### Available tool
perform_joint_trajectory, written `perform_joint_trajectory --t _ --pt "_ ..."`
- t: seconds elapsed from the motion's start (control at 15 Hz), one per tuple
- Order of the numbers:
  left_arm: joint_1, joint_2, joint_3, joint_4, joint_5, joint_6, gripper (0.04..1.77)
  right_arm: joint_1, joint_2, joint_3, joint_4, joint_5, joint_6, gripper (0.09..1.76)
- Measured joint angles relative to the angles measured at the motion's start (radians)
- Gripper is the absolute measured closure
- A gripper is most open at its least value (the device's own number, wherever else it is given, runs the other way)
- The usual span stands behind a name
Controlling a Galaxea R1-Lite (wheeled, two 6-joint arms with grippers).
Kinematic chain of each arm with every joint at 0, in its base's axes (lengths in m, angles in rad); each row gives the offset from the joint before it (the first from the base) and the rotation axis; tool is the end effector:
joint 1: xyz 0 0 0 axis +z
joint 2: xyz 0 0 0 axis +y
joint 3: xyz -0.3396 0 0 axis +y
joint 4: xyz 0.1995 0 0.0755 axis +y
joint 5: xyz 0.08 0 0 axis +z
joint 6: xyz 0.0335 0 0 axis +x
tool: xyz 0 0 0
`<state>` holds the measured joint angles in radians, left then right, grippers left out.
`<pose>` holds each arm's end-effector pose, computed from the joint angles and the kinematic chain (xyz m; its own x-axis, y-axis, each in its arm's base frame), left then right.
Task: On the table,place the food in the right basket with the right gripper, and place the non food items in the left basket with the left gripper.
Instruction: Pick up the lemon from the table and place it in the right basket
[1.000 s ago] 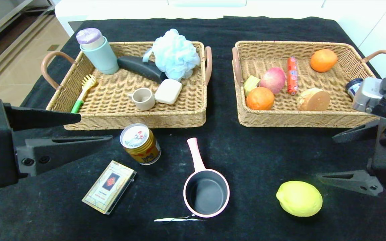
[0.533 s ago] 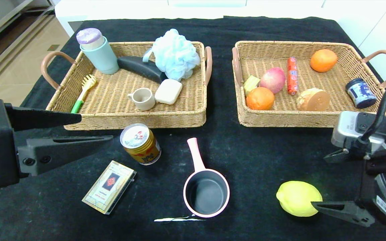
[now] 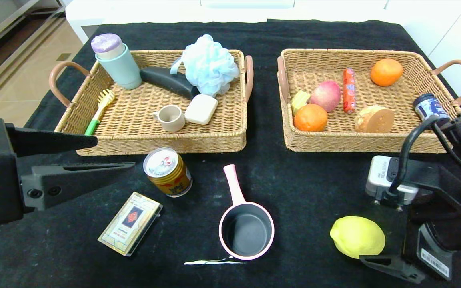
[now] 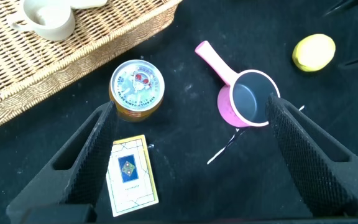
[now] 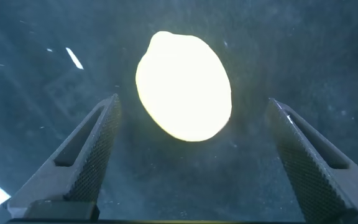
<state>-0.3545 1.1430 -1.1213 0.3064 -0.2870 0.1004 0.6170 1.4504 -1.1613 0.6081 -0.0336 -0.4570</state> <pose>0.1527 -0.0666 0.3440 0.7532 -0.5806 -0.3091 0.6116 0.7912 0.0041 0.1986 0.1395 0.2639 0.5279 0.3333 -0.7811 -0.7849 0.5428 -0.2988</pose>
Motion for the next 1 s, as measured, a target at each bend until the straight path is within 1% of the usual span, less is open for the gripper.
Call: perform_joint_trajectory --t 0.27,0.47,0.73,0.93,1.0 --pt "0.000 0.000 0.000 0.000 0.000 0.000 0.09 0.007 0.042 0.000 -0.002 -0.009 0.003 0.15" --pt "0.000 0.000 0.000 0.000 0.000 0.000 0.09 0.008 0.071 -0.001 -0.004 -0.034 0.002 0.15" --pt "0.000 0.000 0.000 0.000 0.000 0.000 0.09 0.009 0.101 -0.001 -0.008 -0.037 0.002 0.15" --pt "0.000 0.000 0.000 0.000 0.000 0.000 0.09 0.013 0.127 0.008 -0.079 -0.036 0.008 0.15" --pt "0.001 0.000 0.000 0.000 0.000 0.000 0.09 0.015 0.135 0.015 -0.082 -0.037 0.009 0.15"
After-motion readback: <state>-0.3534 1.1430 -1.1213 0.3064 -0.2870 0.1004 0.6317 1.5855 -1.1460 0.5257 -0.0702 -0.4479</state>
